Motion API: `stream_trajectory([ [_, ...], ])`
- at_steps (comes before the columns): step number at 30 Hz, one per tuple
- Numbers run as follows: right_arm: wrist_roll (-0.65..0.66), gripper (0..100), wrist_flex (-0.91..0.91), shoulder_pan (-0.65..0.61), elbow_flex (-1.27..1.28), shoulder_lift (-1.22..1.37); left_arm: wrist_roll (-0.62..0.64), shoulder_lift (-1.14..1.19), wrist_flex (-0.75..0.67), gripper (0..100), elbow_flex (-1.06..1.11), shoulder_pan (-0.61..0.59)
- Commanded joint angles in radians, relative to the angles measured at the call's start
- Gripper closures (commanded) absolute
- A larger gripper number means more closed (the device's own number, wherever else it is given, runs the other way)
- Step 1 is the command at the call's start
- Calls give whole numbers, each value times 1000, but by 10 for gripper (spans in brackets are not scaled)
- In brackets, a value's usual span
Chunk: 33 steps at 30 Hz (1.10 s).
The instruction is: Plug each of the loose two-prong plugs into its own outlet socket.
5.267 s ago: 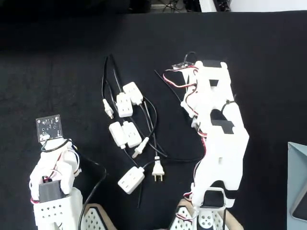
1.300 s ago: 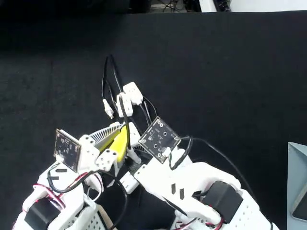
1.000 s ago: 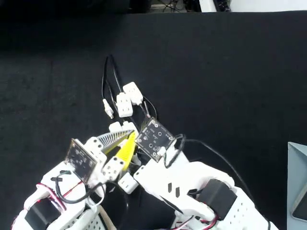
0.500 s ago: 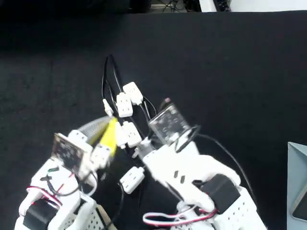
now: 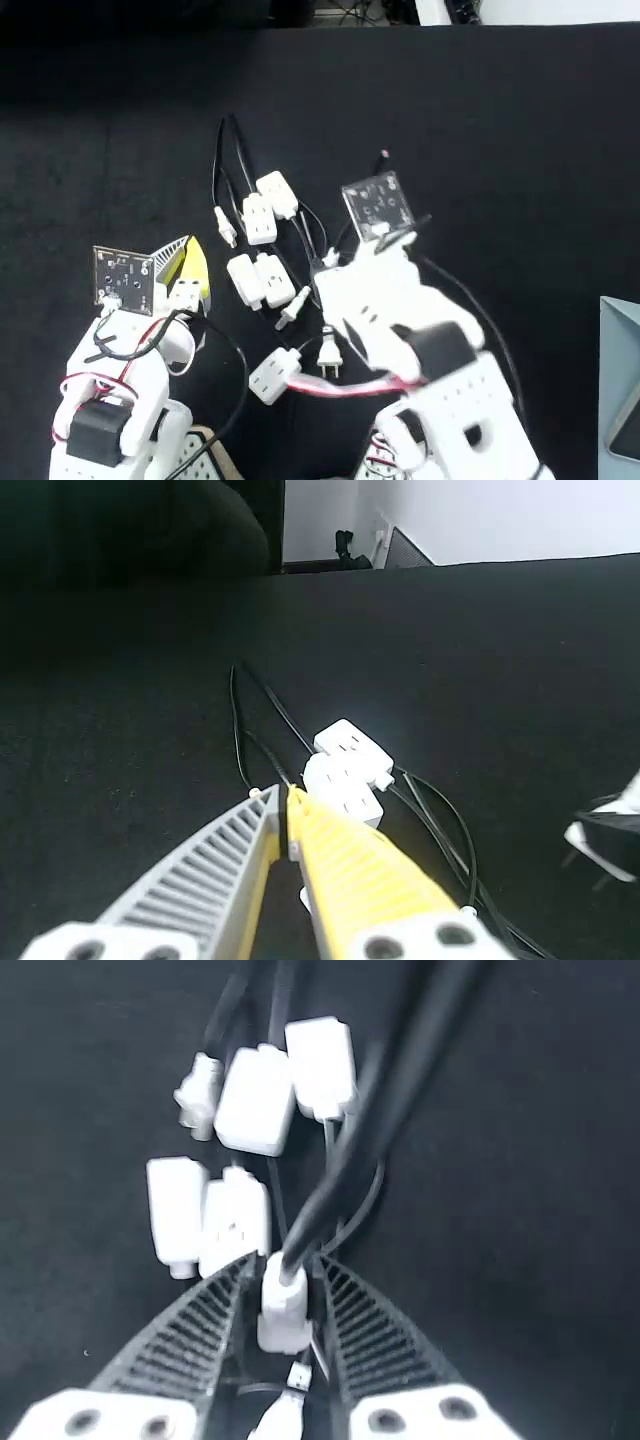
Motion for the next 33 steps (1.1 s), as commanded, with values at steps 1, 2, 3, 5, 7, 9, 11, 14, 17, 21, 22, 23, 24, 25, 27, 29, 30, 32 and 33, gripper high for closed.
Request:
stream_trajectory([
  [1, -41, 985, -77, 63, -8, 125, 9, 23, 3, 972, -27, -7],
  [2, -51, 985, -89, 78, -8, 159, 11, 43, 3, 972, -42, -8],
  [3, -55, 985, -98, 94, -8, 186, 20, 75, 3, 972, -62, -8],
  [5, -55, 985, -101, 117, -10, 231, 60, 169, 5, 972, -120, -8],
  [7, -55, 985, -101, 127, -10, 265, 83, 295, 23, 972, -199, -8],
  [9, -55, 985, -101, 132, -10, 278, 107, 436, 69, 972, -288, -1],
  [11, -55, 985, -101, 138, -8, 280, 143, 572, 120, 972, -371, 1],
  [14, -55, 985, -101, 158, -8, 280, 192, 766, 176, 972, -463, 1],
  [17, -55, 985, -103, 193, -12, 280, 245, 956, 195, 972, -507, 1],
  [21, -55, 985, -103, 221, -12, 280, 336, 1171, 172, 970, -524, 45],
  [22, -55, 985, -103, 221, -12, 280, 356, 1211, 163, 970, -527, 62],
  [23, -55, 985, -103, 221, -10, 280, 373, 1244, 150, 970, -529, 79],
  [24, -55, 985, -103, 219, -10, 283, 385, 1272, 129, 970, -529, 97],
  [25, -55, 985, -103, 219, -10, 285, 396, 1290, 107, 970, -526, 113],
  [27, -55, 985, -103, 219, -8, 286, 414, 1310, 71, 969, -521, 140],
  [29, -55, 985, -103, 219, -8, 286, 431, 1318, 52, 927, -522, 153],
  [30, -55, 985, -103, 219, -8, 286, 445, 1318, 51, 884, -524, 151],
  [32, -55, 985, -103, 219, -7, 286, 482, 1318, 51, 778, -527, 145],
  [33, -55, 985, -103, 219, -7, 286, 496, 1318, 51, 734, -527, 143],
])
